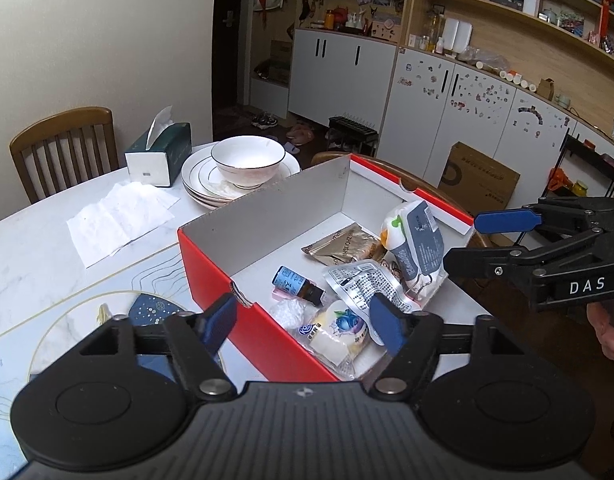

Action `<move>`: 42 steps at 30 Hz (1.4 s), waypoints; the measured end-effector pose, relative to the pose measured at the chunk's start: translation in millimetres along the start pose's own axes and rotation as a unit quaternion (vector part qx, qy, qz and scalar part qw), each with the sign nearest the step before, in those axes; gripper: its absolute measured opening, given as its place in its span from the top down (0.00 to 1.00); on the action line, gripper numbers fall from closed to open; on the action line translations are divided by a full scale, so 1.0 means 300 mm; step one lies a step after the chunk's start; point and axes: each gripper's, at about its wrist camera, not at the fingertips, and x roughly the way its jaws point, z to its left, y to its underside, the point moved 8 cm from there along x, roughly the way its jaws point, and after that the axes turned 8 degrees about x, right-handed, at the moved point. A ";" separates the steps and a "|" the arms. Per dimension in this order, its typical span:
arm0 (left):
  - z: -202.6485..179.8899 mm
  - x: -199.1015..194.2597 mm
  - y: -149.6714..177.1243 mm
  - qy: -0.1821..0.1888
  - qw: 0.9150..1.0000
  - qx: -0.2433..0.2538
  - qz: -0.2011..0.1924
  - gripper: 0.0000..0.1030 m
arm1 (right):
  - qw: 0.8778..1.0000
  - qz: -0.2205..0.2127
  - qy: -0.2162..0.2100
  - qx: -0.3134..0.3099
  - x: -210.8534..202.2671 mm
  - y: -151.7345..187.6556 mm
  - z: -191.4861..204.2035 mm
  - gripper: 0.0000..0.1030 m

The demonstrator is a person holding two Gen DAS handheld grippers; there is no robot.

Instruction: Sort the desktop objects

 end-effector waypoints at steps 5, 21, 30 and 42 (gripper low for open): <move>-0.005 -0.029 0.004 0.000 1.000 0.002 -0.011 0.16 | 1.000 -0.015 0.011 -0.002 -0.024 0.000 0.006 0.23; -0.036 -0.087 0.016 0.005 0.999 0.017 -0.037 0.00 | 0.998 -0.053 0.034 0.015 -0.085 0.023 0.021 0.21; -0.045 -0.103 0.012 0.007 0.999 0.017 -0.044 0.00 | 0.997 -0.061 0.034 0.019 -0.102 0.025 0.026 0.21; -0.043 -0.108 0.023 0.002 0.999 0.015 -0.039 0.00 | 0.998 -0.055 0.033 0.021 -0.100 0.029 0.038 0.21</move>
